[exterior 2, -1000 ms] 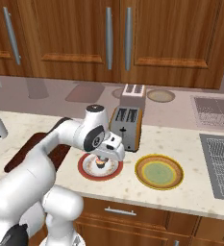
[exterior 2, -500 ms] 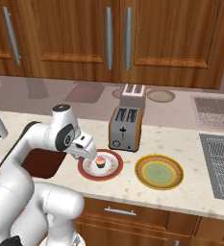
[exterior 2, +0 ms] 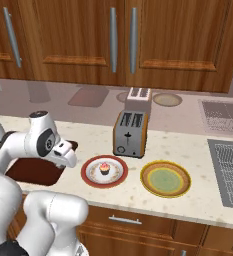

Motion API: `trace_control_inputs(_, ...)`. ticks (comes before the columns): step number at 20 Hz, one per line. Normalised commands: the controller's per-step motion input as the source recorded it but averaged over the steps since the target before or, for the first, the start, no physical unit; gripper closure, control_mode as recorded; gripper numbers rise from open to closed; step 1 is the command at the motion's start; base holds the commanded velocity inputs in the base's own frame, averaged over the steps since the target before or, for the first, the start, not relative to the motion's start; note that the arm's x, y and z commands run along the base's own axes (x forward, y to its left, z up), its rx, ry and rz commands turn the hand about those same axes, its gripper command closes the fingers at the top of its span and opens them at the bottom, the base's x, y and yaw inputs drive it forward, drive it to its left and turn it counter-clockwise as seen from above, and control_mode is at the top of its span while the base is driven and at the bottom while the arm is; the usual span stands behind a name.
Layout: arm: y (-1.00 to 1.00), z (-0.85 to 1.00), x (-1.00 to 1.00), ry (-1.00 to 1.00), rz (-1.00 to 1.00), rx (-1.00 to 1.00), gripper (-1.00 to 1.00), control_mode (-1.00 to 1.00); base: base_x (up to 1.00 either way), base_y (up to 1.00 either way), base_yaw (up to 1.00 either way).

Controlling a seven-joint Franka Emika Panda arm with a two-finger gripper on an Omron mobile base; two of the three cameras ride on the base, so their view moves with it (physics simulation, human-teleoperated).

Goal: Move the dessert items from the plates to the tray.

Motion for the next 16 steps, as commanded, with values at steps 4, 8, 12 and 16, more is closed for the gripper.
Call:
trace_control_inputs(4,0.52,-0.17,0.31,0.02,-0.04,0.0,1.0,-1.0,0.0,0.0,0.0)
trace_control_inputs(8,0.49,-0.19,0.41,0.04,-0.05,0.0,1.0,-1.0,0.0,0.0,0.0)
trace_control_inputs(12,0.55,-0.22,0.38,0.04,-0.04,0.0,1.0,-1.0,0.0,0.0,0.0)
trace_control_inputs(16,0.63,-0.23,0.39,0.04,-0.05,0.0,1.0,-1.0,0.0,0.0,0.0)
